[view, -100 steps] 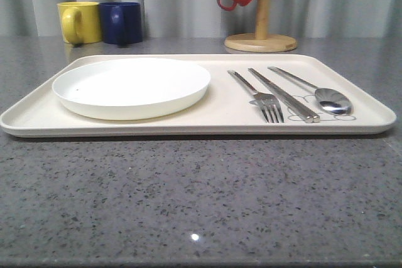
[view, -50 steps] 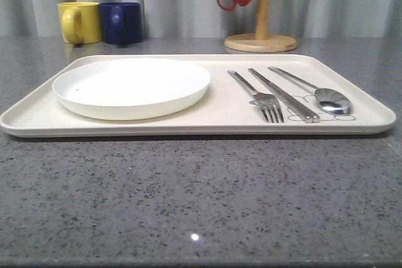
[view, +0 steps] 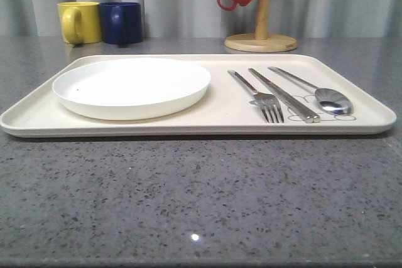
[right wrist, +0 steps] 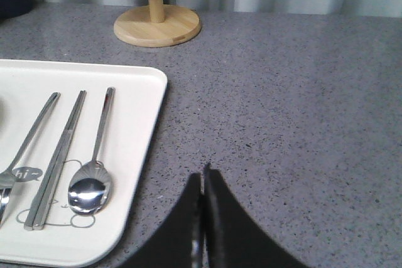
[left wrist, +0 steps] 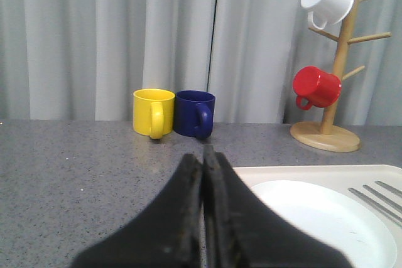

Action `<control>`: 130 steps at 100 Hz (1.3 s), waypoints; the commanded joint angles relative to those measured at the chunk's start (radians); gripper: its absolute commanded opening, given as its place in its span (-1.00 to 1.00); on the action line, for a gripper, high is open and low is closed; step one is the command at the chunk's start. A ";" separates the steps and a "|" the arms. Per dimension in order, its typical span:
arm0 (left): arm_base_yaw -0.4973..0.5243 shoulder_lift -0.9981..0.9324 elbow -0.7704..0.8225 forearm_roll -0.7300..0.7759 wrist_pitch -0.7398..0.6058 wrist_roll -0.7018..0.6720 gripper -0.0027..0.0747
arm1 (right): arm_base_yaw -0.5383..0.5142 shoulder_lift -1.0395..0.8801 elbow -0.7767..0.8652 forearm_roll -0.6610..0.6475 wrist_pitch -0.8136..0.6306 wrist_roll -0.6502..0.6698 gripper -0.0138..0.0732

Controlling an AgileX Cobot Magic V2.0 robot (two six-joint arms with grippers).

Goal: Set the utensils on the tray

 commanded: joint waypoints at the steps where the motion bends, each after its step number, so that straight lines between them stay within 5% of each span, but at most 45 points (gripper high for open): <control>1: 0.004 0.011 -0.026 -0.010 -0.064 0.000 -0.98 | -0.007 -0.001 -0.025 -0.010 -0.078 -0.007 -0.84; 33: 0.004 0.011 -0.026 -0.010 -0.064 0.000 -0.98 | -0.020 -0.069 0.022 -0.029 -0.149 -0.007 -0.84; 81: 0.004 0.011 -0.026 -0.010 -0.064 0.000 -0.98 | -0.124 -0.551 0.379 -0.004 -0.289 -0.007 -0.84; 130: 0.004 0.011 -0.026 -0.010 -0.064 0.000 -0.98 | -0.124 -0.539 0.446 0.013 -0.375 -0.007 -0.84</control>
